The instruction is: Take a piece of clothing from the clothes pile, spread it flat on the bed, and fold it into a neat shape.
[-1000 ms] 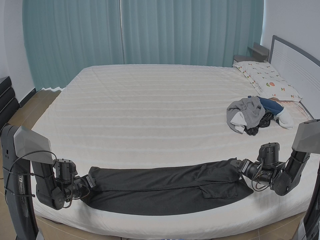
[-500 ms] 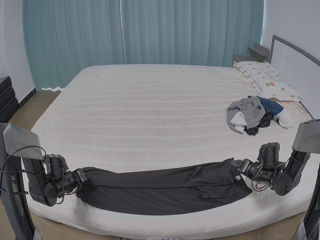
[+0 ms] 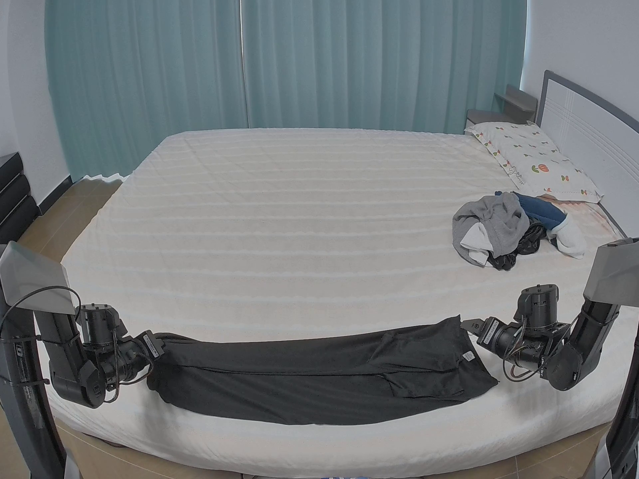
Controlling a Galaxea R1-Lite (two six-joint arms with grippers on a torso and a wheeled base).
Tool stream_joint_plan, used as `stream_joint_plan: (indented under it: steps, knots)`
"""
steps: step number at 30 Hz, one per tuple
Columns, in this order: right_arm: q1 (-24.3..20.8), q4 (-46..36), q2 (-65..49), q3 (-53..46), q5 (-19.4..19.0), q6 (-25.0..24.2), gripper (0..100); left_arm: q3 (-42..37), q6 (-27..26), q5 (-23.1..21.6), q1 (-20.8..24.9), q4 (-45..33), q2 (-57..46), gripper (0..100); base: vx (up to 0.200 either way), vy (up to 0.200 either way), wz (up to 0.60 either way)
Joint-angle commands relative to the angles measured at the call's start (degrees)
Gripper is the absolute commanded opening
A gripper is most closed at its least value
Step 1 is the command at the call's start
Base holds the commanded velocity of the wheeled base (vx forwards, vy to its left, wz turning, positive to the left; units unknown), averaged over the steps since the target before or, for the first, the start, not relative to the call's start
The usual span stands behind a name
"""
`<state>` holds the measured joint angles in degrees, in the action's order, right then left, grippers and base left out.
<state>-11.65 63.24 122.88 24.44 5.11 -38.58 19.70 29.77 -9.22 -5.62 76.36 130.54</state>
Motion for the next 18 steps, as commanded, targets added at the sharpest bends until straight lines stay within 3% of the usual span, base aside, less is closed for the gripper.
stream_joint_plan:
  steps: [1, 11, 18]
  knots:
    - [0.0, 0.0, 0.2, 0.0, 0.0, 0.0, 100, -0.1, 0.1, -0.2, 0.0, 0.0, -0.2, 0, 0.0, 0.0, 0.0]
    - [0.0, 0.0, 0.1, 0.0, 0.0, 0.0, 100, -0.1, 0.6, -0.3, 0.1, 0.1, -0.3, 0, 0.0, 0.0, 0.0]
    - [0.0, 0.0, 0.2, 0.0, 0.0, 0.0, 100, -0.1, 0.6, -0.3, 0.5, 0.1, -0.1, 0, -0.171, 0.0, 0.0]
